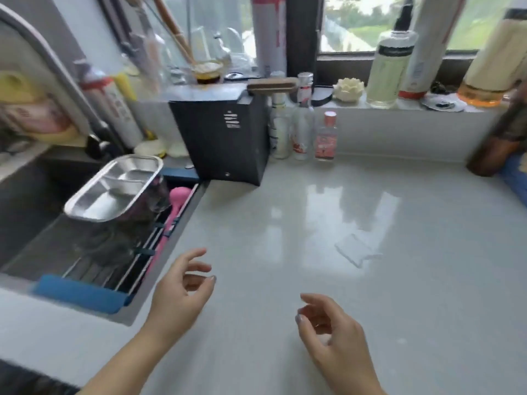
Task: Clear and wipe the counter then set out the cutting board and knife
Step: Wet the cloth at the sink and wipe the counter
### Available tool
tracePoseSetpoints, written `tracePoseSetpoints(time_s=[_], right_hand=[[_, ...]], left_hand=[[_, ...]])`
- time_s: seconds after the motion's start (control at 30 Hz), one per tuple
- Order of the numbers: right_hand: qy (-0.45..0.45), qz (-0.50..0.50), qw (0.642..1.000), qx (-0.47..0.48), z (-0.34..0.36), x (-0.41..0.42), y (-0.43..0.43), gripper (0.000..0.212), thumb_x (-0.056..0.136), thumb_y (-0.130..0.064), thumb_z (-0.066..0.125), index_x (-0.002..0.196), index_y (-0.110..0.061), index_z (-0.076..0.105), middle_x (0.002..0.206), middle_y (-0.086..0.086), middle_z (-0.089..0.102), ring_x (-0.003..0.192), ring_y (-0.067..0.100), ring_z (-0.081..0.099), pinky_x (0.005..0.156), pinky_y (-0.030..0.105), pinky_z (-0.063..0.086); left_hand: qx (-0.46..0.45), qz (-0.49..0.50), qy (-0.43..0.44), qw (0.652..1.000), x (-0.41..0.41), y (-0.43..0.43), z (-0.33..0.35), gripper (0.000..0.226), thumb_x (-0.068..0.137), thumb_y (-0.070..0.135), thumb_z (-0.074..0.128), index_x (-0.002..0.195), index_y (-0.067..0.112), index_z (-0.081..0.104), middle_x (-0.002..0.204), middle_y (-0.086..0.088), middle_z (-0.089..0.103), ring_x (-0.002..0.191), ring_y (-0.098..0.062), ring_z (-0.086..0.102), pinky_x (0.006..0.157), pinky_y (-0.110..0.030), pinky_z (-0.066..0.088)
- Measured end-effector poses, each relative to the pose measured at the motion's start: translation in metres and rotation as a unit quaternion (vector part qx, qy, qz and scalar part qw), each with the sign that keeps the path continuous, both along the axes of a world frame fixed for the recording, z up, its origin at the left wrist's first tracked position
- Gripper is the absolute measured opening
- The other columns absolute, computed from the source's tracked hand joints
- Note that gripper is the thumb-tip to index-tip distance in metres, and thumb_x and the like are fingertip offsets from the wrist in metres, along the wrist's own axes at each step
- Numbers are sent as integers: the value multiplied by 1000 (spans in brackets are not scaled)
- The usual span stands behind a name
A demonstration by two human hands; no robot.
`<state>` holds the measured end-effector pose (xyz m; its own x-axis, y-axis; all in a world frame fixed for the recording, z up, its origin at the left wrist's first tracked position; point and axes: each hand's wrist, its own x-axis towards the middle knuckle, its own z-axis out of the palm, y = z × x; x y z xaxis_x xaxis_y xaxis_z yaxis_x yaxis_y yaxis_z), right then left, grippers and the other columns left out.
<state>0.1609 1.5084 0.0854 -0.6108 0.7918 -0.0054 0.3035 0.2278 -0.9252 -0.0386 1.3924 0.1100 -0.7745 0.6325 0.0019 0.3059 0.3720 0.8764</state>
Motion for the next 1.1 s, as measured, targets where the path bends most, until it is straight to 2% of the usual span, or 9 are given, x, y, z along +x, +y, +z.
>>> tracePoseSetpoints(time_s=[0.1, 0.17, 0.27, 0.33, 0.53, 0.67, 0.77, 0.9, 1.1], right_hand=[[11, 62, 998, 5, 14, -48, -10, 49, 69, 6, 72, 74, -41, 63, 74, -27, 67, 66, -5, 63, 64, -1, 44], [10, 116, 993, 8, 21, -88, -25, 51, 68, 6, 72, 75, -43, 61, 74, -31, 65, 64, -10, 62, 63, -6, 40], [13, 212, 977, 17, 33, -153, -62, 46, 69, 4, 72, 72, -40, 61, 66, -13, 70, 65, -13, 60, 61, -5, 40], [20, 267, 963, 43, 36, -197, -89, 42, 70, 4, 72, 80, -34, 59, 66, -6, 70, 68, -10, 60, 62, 0, 43], [6, 342, 938, 55, 38, -349, -180, 32, 74, -10, 71, 91, -34, 60, 75, -5, 68, 76, -4, 62, 69, 13, 48], [-6, 320, 944, 76, 38, -462, -234, 27, 77, -15, 70, 99, -26, 62, 83, -7, 68, 73, 3, 63, 66, 13, 46], [-5, 279, 957, 79, 43, -544, -259, 29, 80, -21, 67, 108, -22, 60, 92, -2, 66, 81, 11, 62, 75, 22, 45], [-41, 263, 962, 62, 46, -628, -278, 37, 84, -25, 61, 119, -21, 53, 97, -2, 64, 90, 16, 62, 86, 37, 50], [-94, 243, 964, 61, 33, -682, -279, 38, 84, -25, 60, 121, -25, 51, 92, -8, 63, 87, 13, 62, 83, 31, 50]], left_hand=[[19, 66, -20, 997, -9, -35, 9, 45, 79, 8, 63, 94, 47, 48, 90, 4, 59, 64, -3, 59, 60, -10, 48], [38, 101, -35, 993, -22, -60, 8, 43, 79, 10, 62, 95, 46, 47, 90, 7, 57, 62, -2, 55, 62, -10, 47], [53, 170, -41, 983, -53, -103, 14, 41, 79, 11, 63, 95, 45, 48, 89, 7, 56, 63, -2, 57, 63, -12, 48], [77, 233, -37, 969, -81, -135, 18, 39, 80, 9, 63, 93, 43, 50, 89, 5, 58, 62, 0, 59, 62, -9, 48], [125, 367, -40, 921, -206, -237, 5, 29, 79, 3, 62, 87, 31, 58, 91, -4, 63, 75, -17, 62, 63, -12, 48], [114, 383, -27, 917, -331, -301, -1, 30, 79, 8, 63, 85, 36, 56, 92, 3, 62, 83, -7, 60, 61, -3, 44], [77, 383, 10, 920, -434, -328, 0, 26, 80, 15, 63, 97, 32, 55, 103, 1, 60, 93, -12, 57, 78, -18, 44], [-3, 380, 56, 923, -552, -333, -8, 41, 79, 24, 62, 118, 21, 50, 119, -7, 52, 107, -21, 50, 90, -31, 41], [-195, 358, 120, 905, -677, -332, -36, 63, 78, 37, 60, 134, 19, 35, 138, -15, 41, 125, -35, 38, 100, -42, 36]])
